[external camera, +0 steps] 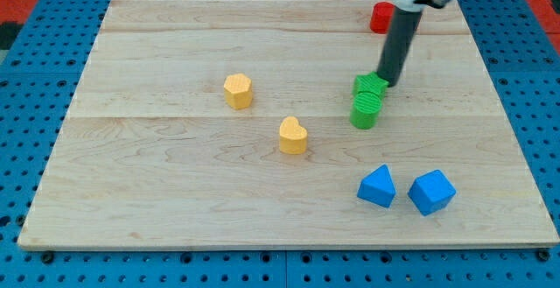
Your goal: Place the green circle at the top of the yellow hexagon
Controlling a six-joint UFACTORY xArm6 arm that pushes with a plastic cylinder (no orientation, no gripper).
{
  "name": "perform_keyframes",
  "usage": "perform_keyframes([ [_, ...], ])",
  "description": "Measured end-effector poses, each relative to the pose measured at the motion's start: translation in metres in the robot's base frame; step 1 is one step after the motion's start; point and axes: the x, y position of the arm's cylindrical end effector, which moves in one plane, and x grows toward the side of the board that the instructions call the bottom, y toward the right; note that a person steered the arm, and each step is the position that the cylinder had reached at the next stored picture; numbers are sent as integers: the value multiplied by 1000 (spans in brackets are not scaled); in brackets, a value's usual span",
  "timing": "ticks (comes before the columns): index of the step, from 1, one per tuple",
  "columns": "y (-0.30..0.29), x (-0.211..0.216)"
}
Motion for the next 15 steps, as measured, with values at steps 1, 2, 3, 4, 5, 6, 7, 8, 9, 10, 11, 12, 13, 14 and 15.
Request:
perform_keyframes([
  [1, 21, -1],
  [2, 38, 41],
  [3, 12, 85],
  [4, -46, 76],
  [5, -72, 55],
  [6, -72, 30],
  [7, -63, 14],
  [8, -30, 16],
  [9, -11, 19],
  [10, -23, 13],
  [11, -51, 10],
  [12, -97, 6],
  [13, -156, 2],
  [14, -163, -24],
  [15, -113, -68],
])
